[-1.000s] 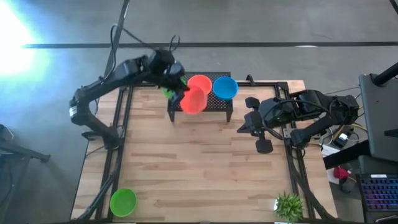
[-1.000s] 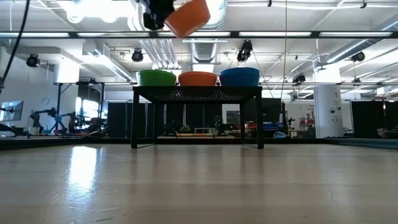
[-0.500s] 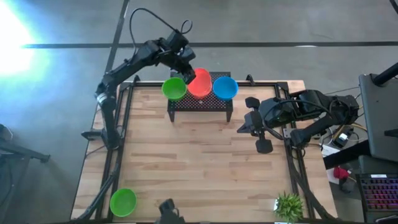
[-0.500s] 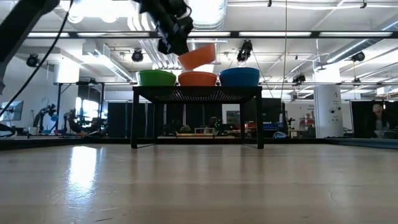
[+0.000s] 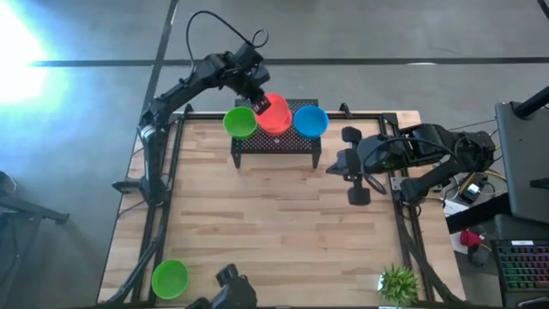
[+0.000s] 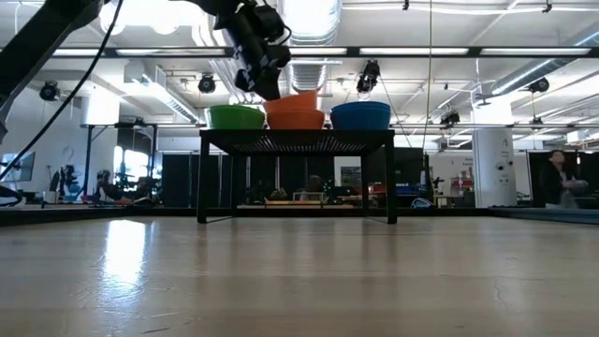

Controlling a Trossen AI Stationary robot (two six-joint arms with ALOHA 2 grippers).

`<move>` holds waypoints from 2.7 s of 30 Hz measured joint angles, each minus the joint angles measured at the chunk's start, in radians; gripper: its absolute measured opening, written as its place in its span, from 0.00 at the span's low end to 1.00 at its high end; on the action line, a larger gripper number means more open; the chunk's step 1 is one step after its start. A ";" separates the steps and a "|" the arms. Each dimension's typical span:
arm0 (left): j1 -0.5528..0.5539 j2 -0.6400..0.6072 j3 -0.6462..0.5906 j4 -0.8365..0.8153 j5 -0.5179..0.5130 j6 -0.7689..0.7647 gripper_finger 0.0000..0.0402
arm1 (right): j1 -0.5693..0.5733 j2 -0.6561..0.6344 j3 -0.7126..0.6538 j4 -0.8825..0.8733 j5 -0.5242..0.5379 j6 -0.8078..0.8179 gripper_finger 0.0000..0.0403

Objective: Pick & Place Mini bowls
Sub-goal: Stack the orange bowl on the orange bowls on the shelf, then stack the green bowl on the green bowls on the shelf

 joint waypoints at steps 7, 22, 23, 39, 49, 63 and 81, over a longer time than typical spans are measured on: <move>0.000 0.000 -0.001 -0.009 -0.001 0.006 0.00 | 0.000 0.000 0.000 0.000 0.160 0.000 0.02; -0.011 0.000 -0.002 -0.009 -0.004 0.004 0.03 | 0.000 0.000 0.000 0.000 0.171 0.000 0.02; -0.012 0.000 -0.002 -0.009 -0.003 0.004 0.03 | 0.000 0.000 0.000 0.000 0.171 0.000 0.02; -0.026 0.000 0.013 -0.009 -0.015 0.016 0.19 | 0.000 0.000 0.000 0.000 0.171 0.000 0.02; -0.039 -0.033 0.073 0.012 -0.063 0.094 0.19 | 0.000 0.000 0.000 -0.001 0.171 0.000 0.02; -0.063 -0.022 0.032 0.123 -0.108 0.187 0.00 | 0.000 0.000 0.000 -0.001 0.171 0.002 0.02; -0.075 -0.059 -0.070 0.142 -0.153 0.191 0.00 | 0.000 0.000 0.000 -0.006 0.171 -0.006 0.02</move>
